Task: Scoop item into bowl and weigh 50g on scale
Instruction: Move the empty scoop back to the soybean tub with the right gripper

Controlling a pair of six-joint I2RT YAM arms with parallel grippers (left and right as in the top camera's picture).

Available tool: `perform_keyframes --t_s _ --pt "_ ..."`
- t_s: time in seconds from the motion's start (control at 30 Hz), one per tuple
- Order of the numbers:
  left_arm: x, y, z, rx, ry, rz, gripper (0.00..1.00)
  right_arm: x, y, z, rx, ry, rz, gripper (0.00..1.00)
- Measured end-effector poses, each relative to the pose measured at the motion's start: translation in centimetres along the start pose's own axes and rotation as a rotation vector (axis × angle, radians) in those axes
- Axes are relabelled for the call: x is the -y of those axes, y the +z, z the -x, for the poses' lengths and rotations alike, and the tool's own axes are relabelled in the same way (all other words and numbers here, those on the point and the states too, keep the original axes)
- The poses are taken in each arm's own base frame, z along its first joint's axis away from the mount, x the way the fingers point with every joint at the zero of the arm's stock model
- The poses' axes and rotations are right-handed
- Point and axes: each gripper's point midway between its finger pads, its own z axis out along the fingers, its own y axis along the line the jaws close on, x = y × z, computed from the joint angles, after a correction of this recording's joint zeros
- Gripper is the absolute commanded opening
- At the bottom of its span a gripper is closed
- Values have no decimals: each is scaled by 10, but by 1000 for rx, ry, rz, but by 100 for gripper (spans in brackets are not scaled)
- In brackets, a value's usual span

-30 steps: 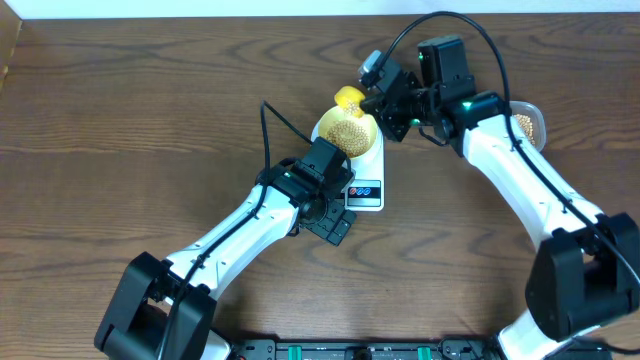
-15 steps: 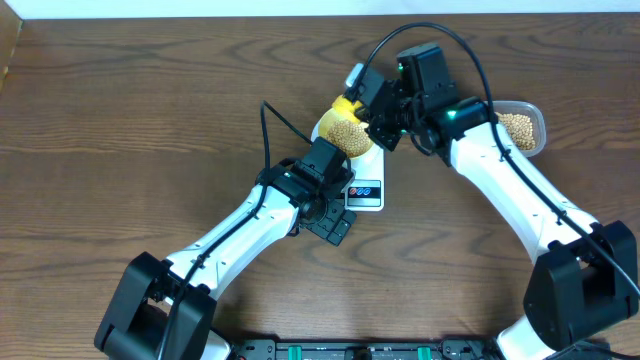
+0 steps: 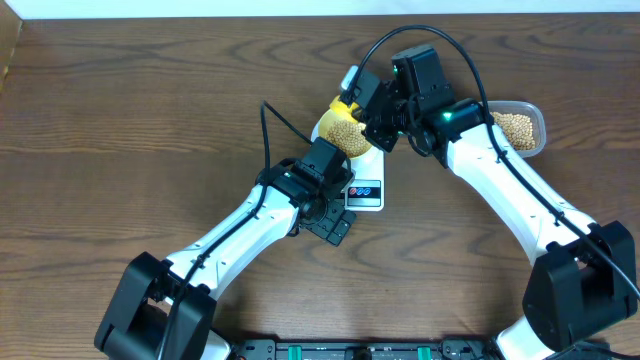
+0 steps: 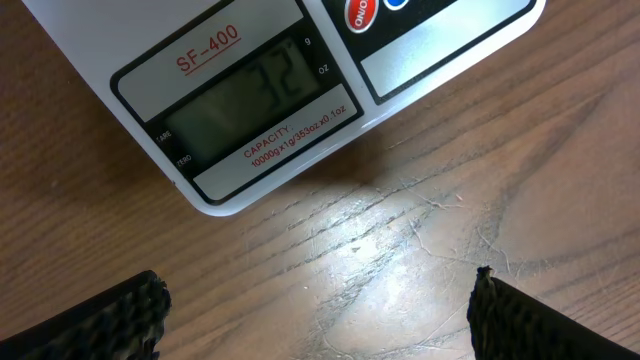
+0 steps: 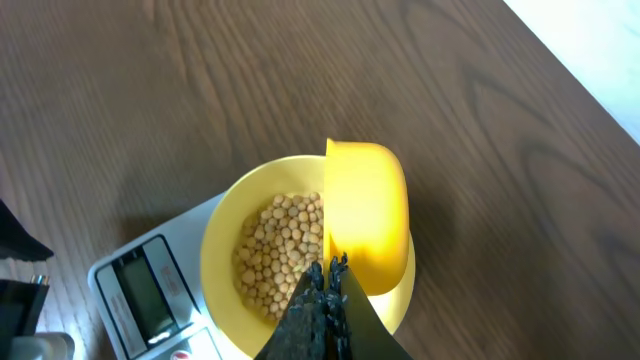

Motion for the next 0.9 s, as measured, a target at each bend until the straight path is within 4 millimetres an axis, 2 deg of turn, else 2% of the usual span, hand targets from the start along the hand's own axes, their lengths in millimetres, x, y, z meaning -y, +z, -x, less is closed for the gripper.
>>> perform_keyframes --t_s 0.23,0.33,0.47,0.63,0.9 --pt "0 0 0 0 0 0 98 16 -10 8 79 175 21 1" --pt "0 0 0 0 0 0 98 34 -28 17 168 274 42 1" --pt "0 0 0 0 0 0 98 69 -64 24 286 415 39 1" --pt "0 0 0 0 0 0 98 108 -94 3 328 592 3 1" --pt "0 0 0 0 0 0 98 131 -109 -19 330 698 -34 1"
